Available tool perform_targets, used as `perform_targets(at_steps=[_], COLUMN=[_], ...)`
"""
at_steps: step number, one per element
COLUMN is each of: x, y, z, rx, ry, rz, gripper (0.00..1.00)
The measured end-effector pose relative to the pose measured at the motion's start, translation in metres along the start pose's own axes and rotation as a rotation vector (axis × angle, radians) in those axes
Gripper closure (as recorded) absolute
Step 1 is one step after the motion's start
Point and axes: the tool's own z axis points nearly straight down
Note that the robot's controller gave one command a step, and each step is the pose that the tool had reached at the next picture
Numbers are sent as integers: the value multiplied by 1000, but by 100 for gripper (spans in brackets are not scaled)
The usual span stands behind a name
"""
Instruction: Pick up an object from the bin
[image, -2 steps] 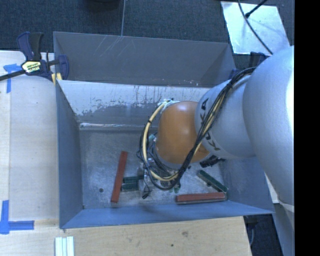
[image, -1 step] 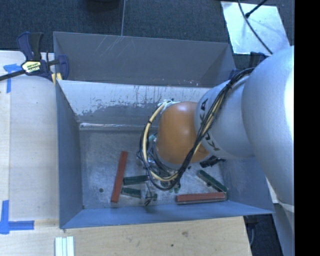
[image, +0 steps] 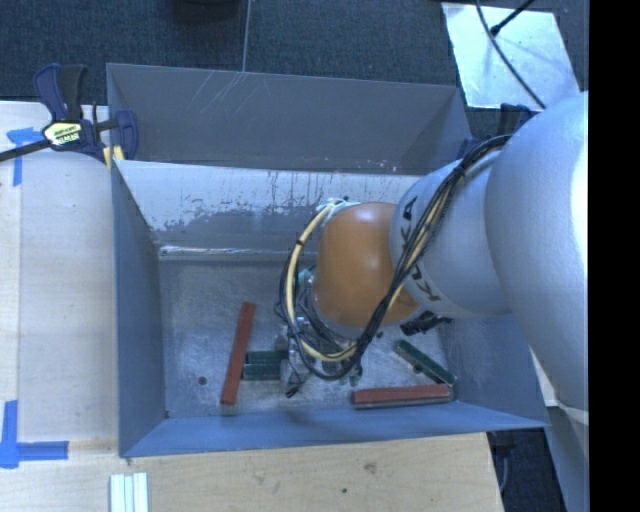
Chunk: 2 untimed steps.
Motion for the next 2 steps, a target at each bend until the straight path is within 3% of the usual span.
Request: perform_targets(at_steps=[1, 2], x=[-1, -1], y=[0, 0], z=[2, 0], rx=[-1, -1], ry=[-5, -3], rz=[2, 2], gripper=[0, 100])
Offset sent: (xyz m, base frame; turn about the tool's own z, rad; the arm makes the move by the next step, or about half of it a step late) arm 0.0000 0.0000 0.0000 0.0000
